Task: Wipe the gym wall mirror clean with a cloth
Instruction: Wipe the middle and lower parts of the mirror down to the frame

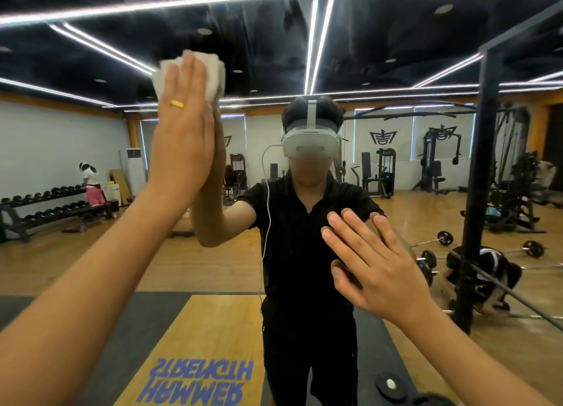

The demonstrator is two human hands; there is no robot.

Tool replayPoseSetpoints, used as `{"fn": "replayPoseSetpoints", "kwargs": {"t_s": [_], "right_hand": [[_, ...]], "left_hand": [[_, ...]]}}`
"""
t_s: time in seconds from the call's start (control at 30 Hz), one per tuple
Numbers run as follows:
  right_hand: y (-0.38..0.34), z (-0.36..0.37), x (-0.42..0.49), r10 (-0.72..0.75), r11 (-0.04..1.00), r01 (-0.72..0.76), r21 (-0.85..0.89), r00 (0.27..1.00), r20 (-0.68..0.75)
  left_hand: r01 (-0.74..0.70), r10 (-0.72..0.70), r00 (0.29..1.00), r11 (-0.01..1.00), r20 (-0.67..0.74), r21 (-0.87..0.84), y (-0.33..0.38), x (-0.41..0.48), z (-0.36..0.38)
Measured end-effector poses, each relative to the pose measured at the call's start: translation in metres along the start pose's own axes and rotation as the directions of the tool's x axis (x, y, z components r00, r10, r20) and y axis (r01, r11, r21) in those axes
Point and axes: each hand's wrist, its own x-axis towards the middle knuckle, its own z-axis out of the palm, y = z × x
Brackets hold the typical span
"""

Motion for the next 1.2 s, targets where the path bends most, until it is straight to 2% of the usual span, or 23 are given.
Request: {"fn": "replayPoseSetpoints", "kwargs": {"t_s": [0.1,0.17,0.3,0.4,0.5,0.7,0.83,1.0,1.2], "right_hand": [[-0.001,-0.001,-0.001,0.003,1.0,-0.003,-0.005,1.0,-0.008],[-0.001,-0.001,-0.001,0.005,1.0,-0.005,-0.008,1.0,-0.009],[-0.002,0.001,0.001,0.004,1.0,-0.004,-0.002,1.0,-0.014],[-0.002,0.001,0.001,0.001,1.0,-0.001,-0.002,1.0,-0.01],[-0.002,0.001,0.0,-0.001,1.0,0.001,0.002,1.0,-0.002],[-0.002,-0.001,0.0,0.005,1.0,-0.005,0.016,1.0,0.018],[-0.003,0.0,0.0,0.002,1.0,-0.002,0.02,1.0,0.016],[-0.003,0.0,0.0,0.007,0.999,-0.008,0.031,1.0,0.023],[-0.002,-0.003,-0.002,0.01,1.0,-0.011,0.029,1.0,0.014]], "left_hand": [[0.124,-0.129,0.987,0.991,-0.101,-0.049,0.014,0.005,0.013],[0.162,-0.168,0.983,0.984,-0.075,-0.079,0.032,-0.013,0.023],[0.007,-0.001,0.999,0.992,0.046,-0.124,0.061,-0.082,0.035],[-0.02,0.027,0.997,0.996,0.073,-0.089,0.06,-0.1,0.039],[-0.031,0.039,0.996,0.995,0.076,-0.094,0.066,-0.071,0.036],[-0.004,0.0,0.999,0.994,-0.032,-0.108,0.082,0.038,0.034],[0.014,-0.021,0.998,0.993,-0.057,-0.121,0.093,0.014,0.043],[-0.044,0.048,0.997,0.996,0.056,-0.077,0.096,-0.062,0.047],[0.007,-0.007,1.0,1.0,-0.018,-0.02,0.114,0.026,0.045]]}}
